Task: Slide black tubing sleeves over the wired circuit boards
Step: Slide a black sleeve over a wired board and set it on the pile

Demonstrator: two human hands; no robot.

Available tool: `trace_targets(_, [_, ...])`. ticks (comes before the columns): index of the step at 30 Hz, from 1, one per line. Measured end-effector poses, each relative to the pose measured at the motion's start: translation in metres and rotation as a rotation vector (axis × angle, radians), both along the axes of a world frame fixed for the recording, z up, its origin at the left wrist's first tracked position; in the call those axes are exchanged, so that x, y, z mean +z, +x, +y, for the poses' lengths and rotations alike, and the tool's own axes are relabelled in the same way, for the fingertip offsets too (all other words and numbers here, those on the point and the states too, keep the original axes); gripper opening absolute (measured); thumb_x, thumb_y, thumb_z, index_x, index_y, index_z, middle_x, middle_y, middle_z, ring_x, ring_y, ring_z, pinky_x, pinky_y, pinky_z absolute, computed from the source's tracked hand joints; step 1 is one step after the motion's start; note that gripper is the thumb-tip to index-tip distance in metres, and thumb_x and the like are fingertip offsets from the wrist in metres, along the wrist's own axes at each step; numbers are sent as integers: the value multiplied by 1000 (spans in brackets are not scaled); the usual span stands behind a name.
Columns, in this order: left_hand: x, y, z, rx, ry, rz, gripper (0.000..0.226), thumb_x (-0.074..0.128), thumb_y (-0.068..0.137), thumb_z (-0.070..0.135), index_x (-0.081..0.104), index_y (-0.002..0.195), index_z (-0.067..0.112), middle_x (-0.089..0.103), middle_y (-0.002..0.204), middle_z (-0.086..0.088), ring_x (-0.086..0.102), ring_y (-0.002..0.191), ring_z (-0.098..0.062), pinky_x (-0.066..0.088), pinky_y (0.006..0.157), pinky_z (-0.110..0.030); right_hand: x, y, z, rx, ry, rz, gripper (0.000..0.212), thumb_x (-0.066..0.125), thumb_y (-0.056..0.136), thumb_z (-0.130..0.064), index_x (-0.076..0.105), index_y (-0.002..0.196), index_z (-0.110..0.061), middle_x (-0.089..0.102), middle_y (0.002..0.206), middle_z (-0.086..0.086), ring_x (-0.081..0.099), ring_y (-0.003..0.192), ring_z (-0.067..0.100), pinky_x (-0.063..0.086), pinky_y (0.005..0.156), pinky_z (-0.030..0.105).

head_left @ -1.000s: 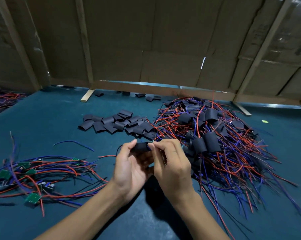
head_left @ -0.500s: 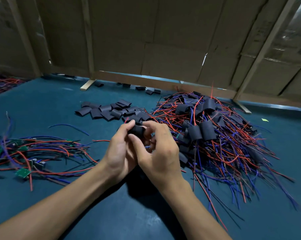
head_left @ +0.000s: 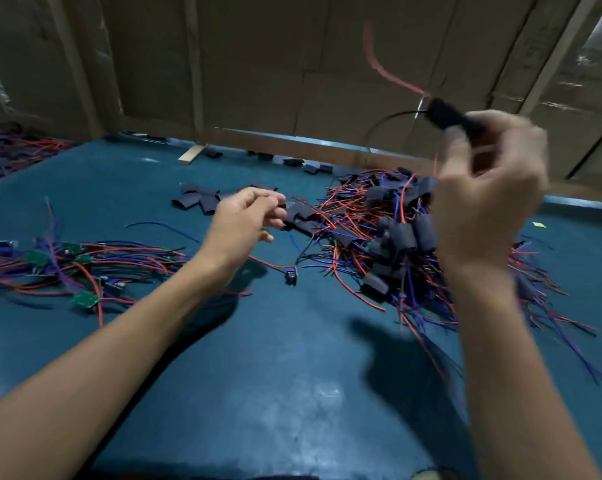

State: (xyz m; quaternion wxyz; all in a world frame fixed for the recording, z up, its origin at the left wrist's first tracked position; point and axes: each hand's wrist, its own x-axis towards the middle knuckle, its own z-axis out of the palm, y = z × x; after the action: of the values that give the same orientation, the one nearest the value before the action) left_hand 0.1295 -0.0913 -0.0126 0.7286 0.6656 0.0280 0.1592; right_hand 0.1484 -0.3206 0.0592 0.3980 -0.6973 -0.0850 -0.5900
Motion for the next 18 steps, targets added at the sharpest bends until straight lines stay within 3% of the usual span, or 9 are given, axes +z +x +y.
trace_targets(4, [17,11,44,62,393,99,14,59,96,9,69,94,18,69,85,0,62,74,-7,51,61,-21,5,36,-56,-162,-81,448,31,58,91,-27,68,114,-9,62,120,19,56,113,34,43,98,36])
trace_targets(7, [42,20,63,-137,1058,230,23,70,92,25,66,114,27,68,102,5,62,85,-7,47,72,-23,-3,46,-66,-340,-184,933,39,57,87,-18,62,125,-7,48,137,29,43,127,48,34,111,51])
trace_targets(8, [48,23,64,-228,1275,338,32,73,90,33,63,121,31,65,107,6,61,91,-11,45,79,-25,-3,45,-59,-400,-184,987,43,58,86,-17,57,128,-6,40,142,28,38,130,49,29,111,52])
trace_targets(9, [52,25,63,-304,1430,432,38,74,89,39,61,124,34,62,110,8,59,97,-13,44,87,-27,-4,42,-50,-427,-200,910,46,59,86,-17,53,130,-5,37,143,27,36,131,48,27,110,52])
trace_targets(10, [52,28,60,-361,1508,492,41,74,87,44,60,125,36,62,113,9,57,100,-14,45,95,-30,-5,37,-35,-391,-251,715,44,59,88,-18,54,130,-6,41,140,26,40,128,45,30,107,50])
trace_targets(12, [38,37,51,-381,1529,480,42,70,90,47,60,128,35,63,122,6,58,106,-18,45,102,-35,-15,18,6,-73,-455,324,27,60,94,-25,64,114,-8,60,116,18,56,107,37,42,94,44])
trace_targets(13, [29,44,47,-341,1544,432,44,68,92,44,57,133,32,62,127,2,58,111,-21,46,101,-36,-26,6,28,123,-596,294,26,60,96,-34,67,103,-10,66,100,13,60,93,32,47,83,41])
trace_targets(15, [14,56,42,-227,1574,327,50,64,95,35,48,141,25,53,137,-9,53,123,-30,44,102,-38,-56,-12,65,303,-902,565,42,56,94,-56,64,101,-16,68,94,8,63,88,30,51,75,39])
trace_targets(18, [0,69,44,-159,1566,309,53,59,97,34,40,146,24,42,143,-16,45,129,-39,40,107,-46,-95,-15,79,194,-1146,792,47,48,99,-56,62,114,-14,60,115,10,55,113,31,48,91,38])
